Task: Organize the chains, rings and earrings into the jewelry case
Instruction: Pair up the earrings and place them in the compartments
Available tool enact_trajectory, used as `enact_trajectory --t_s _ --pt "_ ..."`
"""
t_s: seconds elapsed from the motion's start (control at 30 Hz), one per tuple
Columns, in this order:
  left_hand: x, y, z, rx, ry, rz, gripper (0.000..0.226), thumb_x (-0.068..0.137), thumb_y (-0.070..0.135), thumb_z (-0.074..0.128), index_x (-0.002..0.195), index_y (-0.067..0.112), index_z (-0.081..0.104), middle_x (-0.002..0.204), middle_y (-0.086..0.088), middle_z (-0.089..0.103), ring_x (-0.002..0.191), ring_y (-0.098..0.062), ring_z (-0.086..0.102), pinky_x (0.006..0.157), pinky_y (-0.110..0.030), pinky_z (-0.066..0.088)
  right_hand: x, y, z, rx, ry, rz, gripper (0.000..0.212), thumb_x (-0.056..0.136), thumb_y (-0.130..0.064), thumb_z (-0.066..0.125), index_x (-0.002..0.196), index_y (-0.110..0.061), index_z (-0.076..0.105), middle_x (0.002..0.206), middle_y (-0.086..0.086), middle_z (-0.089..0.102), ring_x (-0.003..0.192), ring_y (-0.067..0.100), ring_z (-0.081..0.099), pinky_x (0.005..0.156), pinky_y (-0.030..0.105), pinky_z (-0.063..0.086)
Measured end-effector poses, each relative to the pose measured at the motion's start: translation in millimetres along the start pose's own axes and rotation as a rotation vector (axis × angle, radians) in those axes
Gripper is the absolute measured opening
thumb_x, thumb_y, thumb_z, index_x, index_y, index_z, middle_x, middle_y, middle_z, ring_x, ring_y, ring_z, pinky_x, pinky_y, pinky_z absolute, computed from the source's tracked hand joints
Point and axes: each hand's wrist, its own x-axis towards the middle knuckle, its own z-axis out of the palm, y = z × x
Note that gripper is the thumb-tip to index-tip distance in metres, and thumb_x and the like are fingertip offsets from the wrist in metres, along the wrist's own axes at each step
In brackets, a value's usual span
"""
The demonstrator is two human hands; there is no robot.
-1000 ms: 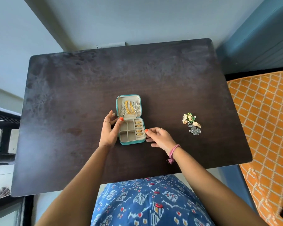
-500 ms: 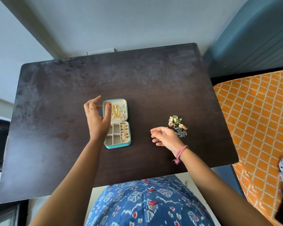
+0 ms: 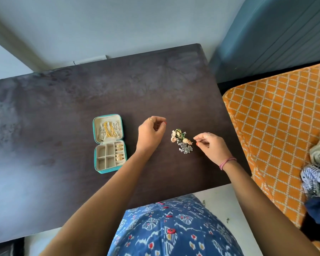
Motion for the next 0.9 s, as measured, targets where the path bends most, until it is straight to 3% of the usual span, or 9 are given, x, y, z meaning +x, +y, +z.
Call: enact_trajectory --t_s 0.13,0.23,0.4,0.6,0.77,0.83,0.9 --pt "7.6 -5.6 22.9 0.13 -0.113 -0.101 0.015 0.089 0.022 0.063 0.095 0.013 0.073 0.087 0.001 0.071 0.079 -0.008 0.062 0.08 -0.021 0.047 4.1 8.3 5.4 -0.078 -0.104 -0.135 0.022 0.086 -0.001 0.063 0.103 -0.013 0.07 0.098 0.0 0.066 0.085 0.012 0.065 0.084 0.028 0.053" --pt "13.9 -7.5 35.8 0.211 -0.186 -0.117 0.019 0.088 0.023 0.065 0.097 0.008 0.073 0.092 -0.005 0.072 0.089 -0.015 0.064 0.081 -0.022 0.046 7.4 8.3 5.9 -0.092 -0.079 -0.186 0.018 0.088 -0.005 0.062 0.101 -0.013 0.072 0.097 -0.001 0.068 0.086 0.014 0.064 0.083 0.03 0.052" --pt "22.8 -11.3 48.8 0.251 -0.247 -0.176 0.02 0.083 0.021 0.071 0.097 0.007 0.067 0.089 -0.005 0.071 0.088 -0.017 0.066 0.078 -0.022 0.047 13.6 5.8 6.2 -0.06 -0.049 -0.232 0.016 0.087 -0.005 0.064 0.097 -0.011 0.074 0.095 -0.001 0.07 0.084 0.014 0.066 0.082 0.027 0.053" --pt "26.2 -8.4 52.3 0.265 -0.284 -0.195 0.023 0.074 0.019 0.076 0.087 0.014 0.058 0.078 0.002 0.064 0.077 -0.016 0.064 0.076 -0.027 0.051 16.9 0.1 0.3 0.027 -0.056 -0.125 0.017 0.085 -0.007 0.064 0.089 -0.021 0.073 0.089 -0.004 0.069 0.078 0.008 0.067 0.077 0.025 0.054" --pt "24.2 -9.8 53.9 0.263 -0.277 -0.193 0.016 0.076 0.014 0.07 0.089 0.011 0.062 0.08 -0.002 0.069 0.082 -0.019 0.066 0.081 -0.03 0.054 18.9 -5.3 -6.0 0.158 0.016 -0.029 0.01 0.085 -0.007 0.066 0.087 -0.011 0.075 0.088 0.0 0.067 0.077 0.011 0.069 0.077 0.018 0.053" --pt "23.2 -10.2 52.5 0.242 -0.257 -0.192 0.015 0.076 0.012 0.066 0.091 0.01 0.063 0.079 0.0 0.069 0.081 -0.016 0.065 0.079 -0.026 0.052 19.0 -10.8 -9.1 0.322 0.01 0.086 0.012 0.087 -0.004 0.061 0.088 -0.005 0.073 0.092 0.007 0.068 0.078 0.014 0.071 0.075 0.027 0.058" --pt "21.8 -10.4 49.3 0.179 -0.241 -0.206 0.016 0.078 0.01 0.064 0.094 0.01 0.063 0.073 0.007 0.064 0.073 -0.007 0.061 0.068 -0.012 0.047 18.3 -18.4 -12.5 0.495 0.001 0.184 0.016 0.089 0.0 0.056 0.088 -0.001 0.072 0.096 0.014 0.068 0.079 0.017 0.072 0.072 0.028 0.059"
